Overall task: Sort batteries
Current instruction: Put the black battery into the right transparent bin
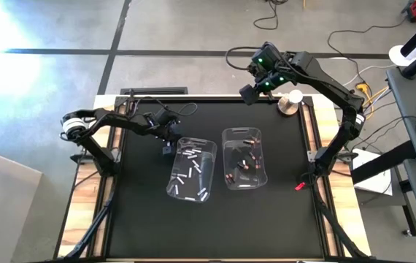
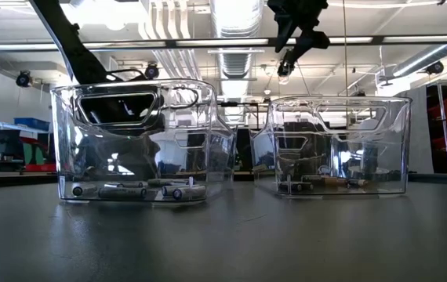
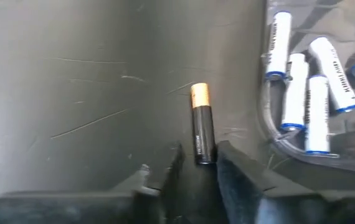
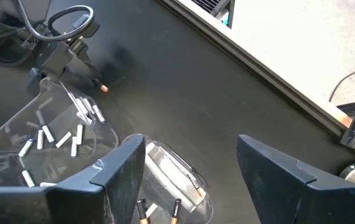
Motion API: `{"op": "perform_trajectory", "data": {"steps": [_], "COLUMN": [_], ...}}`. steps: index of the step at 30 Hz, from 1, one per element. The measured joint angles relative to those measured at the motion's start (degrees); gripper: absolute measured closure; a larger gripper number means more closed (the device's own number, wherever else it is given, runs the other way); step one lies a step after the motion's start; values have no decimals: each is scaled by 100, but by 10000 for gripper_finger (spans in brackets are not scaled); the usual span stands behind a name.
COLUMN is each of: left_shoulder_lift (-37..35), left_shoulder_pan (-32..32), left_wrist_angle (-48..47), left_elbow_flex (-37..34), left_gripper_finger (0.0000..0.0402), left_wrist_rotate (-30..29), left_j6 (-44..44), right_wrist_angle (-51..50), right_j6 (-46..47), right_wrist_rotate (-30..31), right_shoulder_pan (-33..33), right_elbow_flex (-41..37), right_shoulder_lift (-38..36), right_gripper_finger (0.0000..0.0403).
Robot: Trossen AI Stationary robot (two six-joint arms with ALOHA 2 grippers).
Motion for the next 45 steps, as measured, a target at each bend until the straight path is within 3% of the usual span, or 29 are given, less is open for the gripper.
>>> {"op": "perform_trajectory", "data": {"steps": [6, 15, 20, 24, 31, 35, 40, 45], "left_shoulder_lift": [0, -96, -632, -1186, -1975, -2049, -1790, -1099], "left_shoulder_pan": [7, 17, 55, 48, 22, -25, -388, -1176], "left_wrist_angle": [65, -40, -304, -813, -1274, -1211, -1155, -1159], "left_elbow_flex": [-15, 24, 0, 120, 780, 1420, 2254, 3060], "left_gripper_finger": [389, 391, 393, 394, 394, 395, 395, 395], "left_wrist_rotate": [-83, -339, -1225, -1406, -1309, -1069, -431, -404], "left_j6": [-25, -235, -605, -560, -920, -1374, -1647, -1741], "right_wrist_angle": [0, 12, 355, 1014, 1734, 1829, 1912, 1884], "right_j6": [-1, -114, -527, -778, -1189, -1513, -1657, -1772], "right_wrist_rotate": [-48, -63, -46, -44, 32, 603, 852, 1101], "right_shoulder_pan": [2, 17, 176, 292, 532, 826, 1224, 1394], "right_elbow_flex": [0, 0, 83, 214, 283, 273, 433, 521], "right_shoulder_lift": [0, -4, -53, -55, -60, -61, -253, -734], "right_gripper_finger": [167, 159, 163, 173, 179, 179, 179, 179]}}
